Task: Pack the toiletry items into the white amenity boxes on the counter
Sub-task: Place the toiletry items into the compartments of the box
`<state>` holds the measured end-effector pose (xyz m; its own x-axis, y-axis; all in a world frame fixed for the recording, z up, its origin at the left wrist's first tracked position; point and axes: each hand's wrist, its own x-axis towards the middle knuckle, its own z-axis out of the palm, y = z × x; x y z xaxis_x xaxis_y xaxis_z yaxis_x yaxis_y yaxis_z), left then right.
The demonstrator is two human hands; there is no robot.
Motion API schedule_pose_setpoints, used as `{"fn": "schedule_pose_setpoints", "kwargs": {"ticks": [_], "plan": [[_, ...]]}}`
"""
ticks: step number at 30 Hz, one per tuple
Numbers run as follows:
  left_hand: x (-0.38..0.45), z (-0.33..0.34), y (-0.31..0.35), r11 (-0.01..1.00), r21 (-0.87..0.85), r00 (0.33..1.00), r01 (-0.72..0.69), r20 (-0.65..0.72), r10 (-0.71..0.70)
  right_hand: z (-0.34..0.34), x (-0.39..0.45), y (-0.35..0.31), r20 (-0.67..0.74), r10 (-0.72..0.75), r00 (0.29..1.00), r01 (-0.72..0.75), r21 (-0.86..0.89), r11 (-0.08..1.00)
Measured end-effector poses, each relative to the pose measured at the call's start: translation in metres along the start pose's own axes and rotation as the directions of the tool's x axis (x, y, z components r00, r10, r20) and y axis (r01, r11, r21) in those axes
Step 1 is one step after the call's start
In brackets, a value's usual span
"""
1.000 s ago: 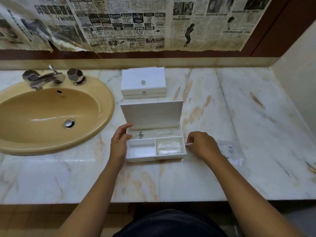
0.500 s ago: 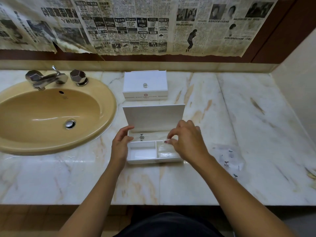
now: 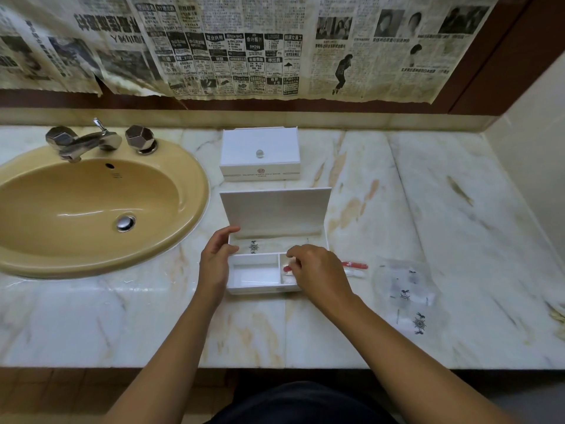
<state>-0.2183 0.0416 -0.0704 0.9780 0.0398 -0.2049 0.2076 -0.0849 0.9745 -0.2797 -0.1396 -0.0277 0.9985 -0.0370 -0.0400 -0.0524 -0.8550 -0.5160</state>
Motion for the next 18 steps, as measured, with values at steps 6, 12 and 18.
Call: {"fn": "schedule_pose_setpoints", "kwargs": {"ticks": [6, 12, 18], "plan": [[0.001, -0.001, -0.001, 1.0, -0.008, 1.0, 0.024, -0.001, -0.025, 0.001, -0.001, 0.0, 0.104, 0.012, 0.995, -0.004, -0.078, 0.997], [0.001, -0.001, -0.001, 0.999, -0.003, 0.999, 0.034, -0.004, -0.034, -0.017, 0.004, 0.0, 0.056, 0.061, 0.997, -0.063, 0.023, 0.998], [0.0, -0.001, -0.002, 0.999, 0.007, 0.999, 0.033, 0.007, -0.033, -0.041, 0.01, 0.021, -0.113, 0.194, 0.975, -0.184, 0.091, 0.979]]}}
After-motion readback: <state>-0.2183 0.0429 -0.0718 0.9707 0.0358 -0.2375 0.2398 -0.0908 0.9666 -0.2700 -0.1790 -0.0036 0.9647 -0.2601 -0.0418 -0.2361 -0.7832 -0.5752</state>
